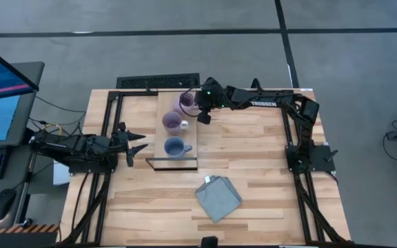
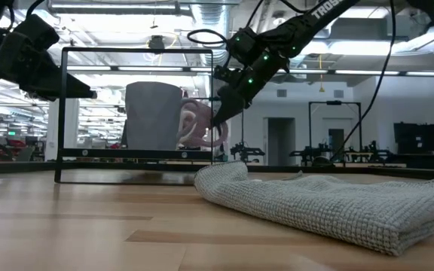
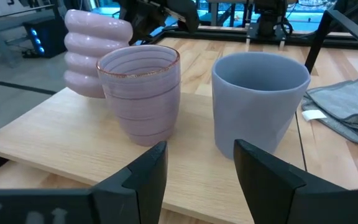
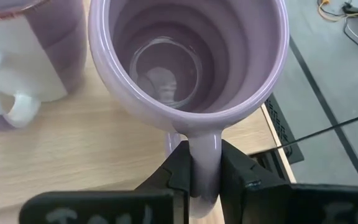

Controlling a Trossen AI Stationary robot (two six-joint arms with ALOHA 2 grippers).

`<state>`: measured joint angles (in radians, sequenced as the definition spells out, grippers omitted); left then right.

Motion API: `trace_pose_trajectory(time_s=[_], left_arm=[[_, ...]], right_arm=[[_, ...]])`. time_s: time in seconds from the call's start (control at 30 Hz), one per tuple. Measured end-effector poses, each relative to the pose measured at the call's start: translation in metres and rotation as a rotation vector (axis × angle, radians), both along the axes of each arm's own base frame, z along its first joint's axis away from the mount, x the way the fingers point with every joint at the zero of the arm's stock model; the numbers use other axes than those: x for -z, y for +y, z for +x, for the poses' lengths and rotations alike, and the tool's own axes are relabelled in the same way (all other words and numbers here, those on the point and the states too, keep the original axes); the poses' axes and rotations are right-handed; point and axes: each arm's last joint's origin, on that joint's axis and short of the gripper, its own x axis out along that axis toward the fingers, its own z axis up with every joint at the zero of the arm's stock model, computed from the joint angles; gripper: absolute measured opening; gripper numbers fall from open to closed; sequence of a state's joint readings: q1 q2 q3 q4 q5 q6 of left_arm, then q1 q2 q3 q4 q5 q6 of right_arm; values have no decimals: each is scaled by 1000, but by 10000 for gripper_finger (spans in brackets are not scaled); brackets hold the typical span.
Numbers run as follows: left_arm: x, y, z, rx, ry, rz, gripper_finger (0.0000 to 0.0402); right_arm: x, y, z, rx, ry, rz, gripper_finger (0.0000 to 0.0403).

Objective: Stack small to large cups/mugs on shelf
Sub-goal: Put the light purple cup on the shelf

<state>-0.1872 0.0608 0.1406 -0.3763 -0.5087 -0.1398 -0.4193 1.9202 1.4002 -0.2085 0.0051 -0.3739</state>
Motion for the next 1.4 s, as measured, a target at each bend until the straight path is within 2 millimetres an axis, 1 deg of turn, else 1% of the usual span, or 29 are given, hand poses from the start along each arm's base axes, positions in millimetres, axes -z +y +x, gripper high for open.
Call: trace_pose_trajectory(time_s=[0.3,0.63,0.77,0.9,1.03,1.17,1.27,1.33,1.4], left_arm=[[0,0,0,0,0,0,177],[0,0,0,3,0,-2,177],[0,0,0,3,1,-1,177],[0,0,0,6,1,-1,177],[0,0,0,7,2,2,177],[0,0,0,8,3,2,177],[0,0,0,8,5,2,177],[1,0,0,8,13,3,177],[1,0,0,7,16,-1,177]], right_arm=[[-1,6,4,-21,-16,-3,62],[-5,4,6,-18,-64,-26,63],[-5,4,6,-17,-55,-21,63],[-15,4,5,-15,16,7,62],[-30,4,9,-25,-5,-18,62],[-43,4,10,-19,16,1,62],[-42,3,13,-20,26,2,62],[-40,2,13,-10,73,10,62],[-38,-1,21,0,91,-9,62]])
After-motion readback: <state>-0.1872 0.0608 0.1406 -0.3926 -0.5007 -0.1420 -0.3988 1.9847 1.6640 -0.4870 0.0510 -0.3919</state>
